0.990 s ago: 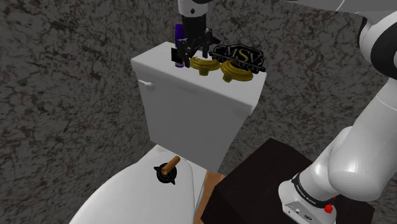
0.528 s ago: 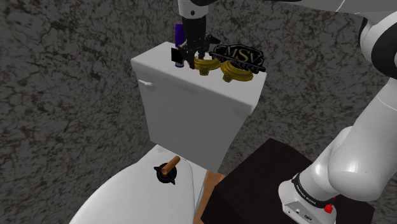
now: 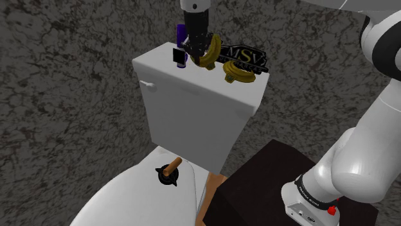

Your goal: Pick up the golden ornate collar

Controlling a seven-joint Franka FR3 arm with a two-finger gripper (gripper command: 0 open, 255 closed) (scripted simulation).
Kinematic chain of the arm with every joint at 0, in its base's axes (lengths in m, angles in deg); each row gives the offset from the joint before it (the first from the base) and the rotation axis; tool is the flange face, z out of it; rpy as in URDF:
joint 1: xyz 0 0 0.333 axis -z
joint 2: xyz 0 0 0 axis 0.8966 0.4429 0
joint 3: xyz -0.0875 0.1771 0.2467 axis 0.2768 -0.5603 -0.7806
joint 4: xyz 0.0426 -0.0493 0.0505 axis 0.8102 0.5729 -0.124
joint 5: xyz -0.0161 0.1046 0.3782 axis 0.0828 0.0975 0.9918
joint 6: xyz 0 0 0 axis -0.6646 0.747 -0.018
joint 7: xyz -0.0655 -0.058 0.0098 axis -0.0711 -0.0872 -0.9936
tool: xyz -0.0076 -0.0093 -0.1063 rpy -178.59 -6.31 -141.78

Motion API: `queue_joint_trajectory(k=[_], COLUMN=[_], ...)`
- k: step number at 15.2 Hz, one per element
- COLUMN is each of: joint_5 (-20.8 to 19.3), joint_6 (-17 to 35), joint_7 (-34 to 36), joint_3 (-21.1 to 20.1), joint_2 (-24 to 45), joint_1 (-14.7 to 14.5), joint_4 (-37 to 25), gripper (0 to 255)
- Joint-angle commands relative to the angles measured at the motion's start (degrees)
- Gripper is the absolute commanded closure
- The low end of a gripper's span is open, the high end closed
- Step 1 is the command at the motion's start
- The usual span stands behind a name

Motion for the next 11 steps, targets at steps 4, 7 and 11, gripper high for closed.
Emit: queue_joint_trajectory(k=[4, 7, 11], joint_5=[-0.3, -0.5, -1.0], joint_6=[-4.4, -7.1, -11.1], joint_7=[-0.3, -0.5, -0.8], joint_3=[-0.1, -0.2, -0.2], joint_2=[1.2, 2.2, 3.9], joint_1=[-0.3, -0.5, -0.9], joint_4=[-5.5, -9.2, -14.9], gripper=[255, 255, 255])
